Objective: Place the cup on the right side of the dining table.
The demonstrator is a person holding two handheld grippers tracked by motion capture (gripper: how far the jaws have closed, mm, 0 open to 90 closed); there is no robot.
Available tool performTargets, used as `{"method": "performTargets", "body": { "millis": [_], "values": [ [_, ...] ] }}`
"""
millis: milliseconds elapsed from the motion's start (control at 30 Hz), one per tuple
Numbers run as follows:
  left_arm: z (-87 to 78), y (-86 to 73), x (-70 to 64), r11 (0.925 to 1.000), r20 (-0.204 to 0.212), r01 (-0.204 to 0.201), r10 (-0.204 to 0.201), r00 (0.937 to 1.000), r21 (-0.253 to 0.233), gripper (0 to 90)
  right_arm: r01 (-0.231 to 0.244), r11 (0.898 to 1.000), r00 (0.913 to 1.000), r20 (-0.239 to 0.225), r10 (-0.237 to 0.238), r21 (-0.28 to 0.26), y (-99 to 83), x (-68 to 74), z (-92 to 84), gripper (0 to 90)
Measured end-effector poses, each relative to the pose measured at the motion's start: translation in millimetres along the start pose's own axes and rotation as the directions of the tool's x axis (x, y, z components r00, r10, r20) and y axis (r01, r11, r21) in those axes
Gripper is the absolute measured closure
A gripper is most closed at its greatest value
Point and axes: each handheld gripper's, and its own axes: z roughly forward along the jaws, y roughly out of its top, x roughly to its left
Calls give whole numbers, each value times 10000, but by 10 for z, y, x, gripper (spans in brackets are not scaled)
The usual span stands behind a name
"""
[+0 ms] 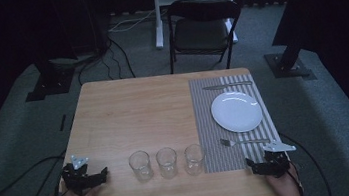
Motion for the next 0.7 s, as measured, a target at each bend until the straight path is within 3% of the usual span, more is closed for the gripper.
{"method": "performTargets", "body": {
  "millis": [567,700],
  "values": [
    [0,0,0,10000,0,3,-3,10000,0,3,49,9995,9997,-248,-41,309,41,-13,10,124],
    [0,0,0,10000,0,-1,1,10000,1,3,186,9976,9993,-339,-163,671,93,-14,14,127]
  ]
}}
